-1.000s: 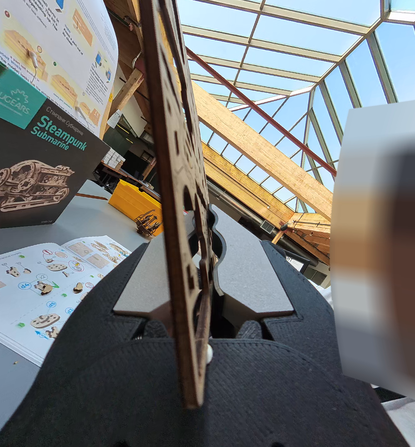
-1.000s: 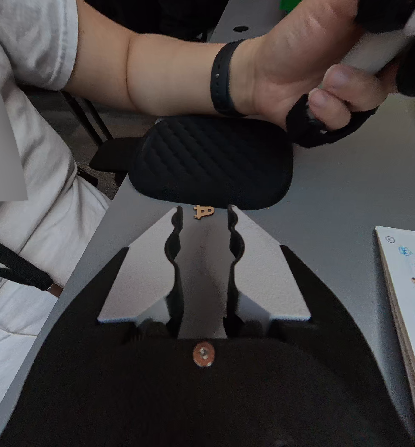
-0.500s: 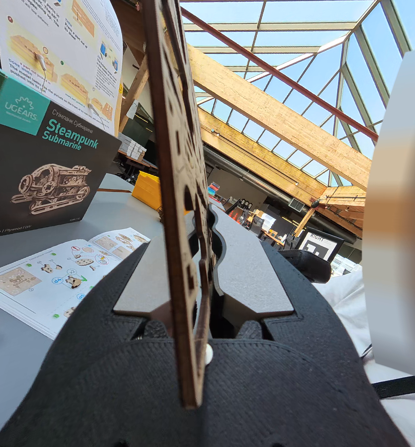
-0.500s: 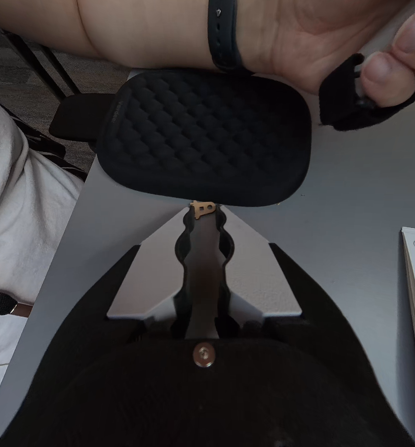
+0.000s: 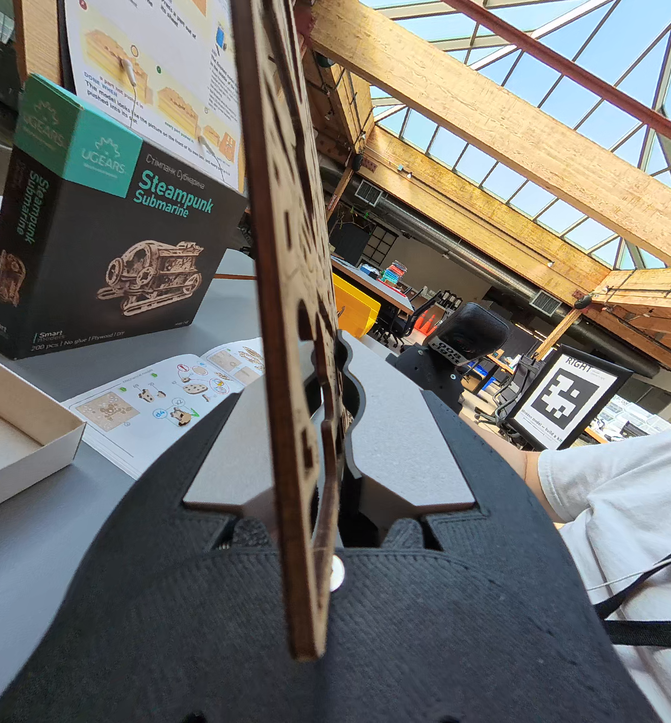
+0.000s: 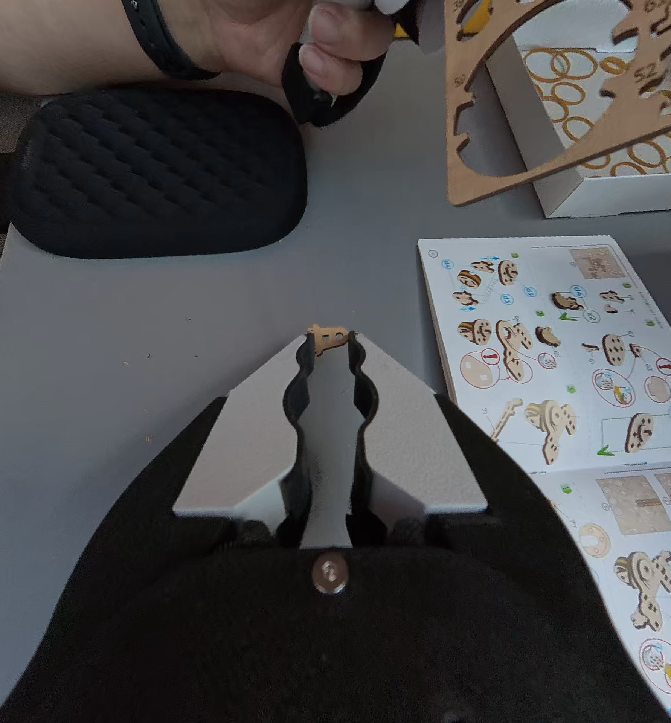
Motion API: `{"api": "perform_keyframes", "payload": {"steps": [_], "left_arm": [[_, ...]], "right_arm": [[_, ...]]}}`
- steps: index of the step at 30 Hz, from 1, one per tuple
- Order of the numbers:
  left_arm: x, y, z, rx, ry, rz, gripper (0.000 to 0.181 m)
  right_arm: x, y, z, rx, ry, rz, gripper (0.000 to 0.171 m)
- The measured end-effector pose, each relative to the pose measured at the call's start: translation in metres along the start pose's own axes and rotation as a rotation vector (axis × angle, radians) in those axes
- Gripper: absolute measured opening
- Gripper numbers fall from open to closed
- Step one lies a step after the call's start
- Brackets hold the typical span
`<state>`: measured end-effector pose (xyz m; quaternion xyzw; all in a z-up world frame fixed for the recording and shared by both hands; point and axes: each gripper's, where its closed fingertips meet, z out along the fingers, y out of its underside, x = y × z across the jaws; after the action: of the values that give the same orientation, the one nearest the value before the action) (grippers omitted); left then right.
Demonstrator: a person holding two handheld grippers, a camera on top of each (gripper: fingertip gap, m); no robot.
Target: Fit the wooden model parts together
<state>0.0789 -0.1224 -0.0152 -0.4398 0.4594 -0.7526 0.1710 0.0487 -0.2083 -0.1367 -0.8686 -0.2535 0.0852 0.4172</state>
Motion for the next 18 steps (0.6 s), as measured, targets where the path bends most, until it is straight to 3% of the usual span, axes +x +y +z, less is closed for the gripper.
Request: {"api": "perform_keyframes", "payload": {"steps": [1, 6, 9, 12, 14, 16, 18], "left_arm": [[0.0, 0.001, 0.0, -0.012, 0.003, -0.005, 0.0], [0.003, 0.009, 0.002, -0.086, 0.03, -0.026, 0.0], [0.005, 0.018, 0.005, -0.151, 0.042, -0.029, 0.0], [0.009, 0.031, 0.006, -0.249, 0.062, -0.034, 0.001], [0.014, 0.042, 0.006, -0.338, 0.087, -0.037, 0.001], [0.02, 0.055, 0.005, -0.429, 0.118, -0.031, 0.0], [0.028, 0.069, 0.003, -0.516, 0.16, -0.037, 0.001]], "right_arm": [[0.002, 0.004, 0.002, -0.015, 0.002, 0.003, 0.016], [-0.002, 0.023, 0.01, -0.1, -0.04, -0.012, 0.017], [-0.002, 0.014, -0.01, -0.057, -0.061, -0.027, 0.024], [0.015, -0.024, -0.056, 0.177, 0.009, -0.011, 0.029], [0.046, -0.046, -0.096, 0.372, 0.167, 0.053, 0.029], [0.075, -0.054, -0.131, 0.547, 0.3, 0.146, 0.045], [0.089, -0.051, -0.141, 0.636, 0.3, 0.268, 0.059]]}}
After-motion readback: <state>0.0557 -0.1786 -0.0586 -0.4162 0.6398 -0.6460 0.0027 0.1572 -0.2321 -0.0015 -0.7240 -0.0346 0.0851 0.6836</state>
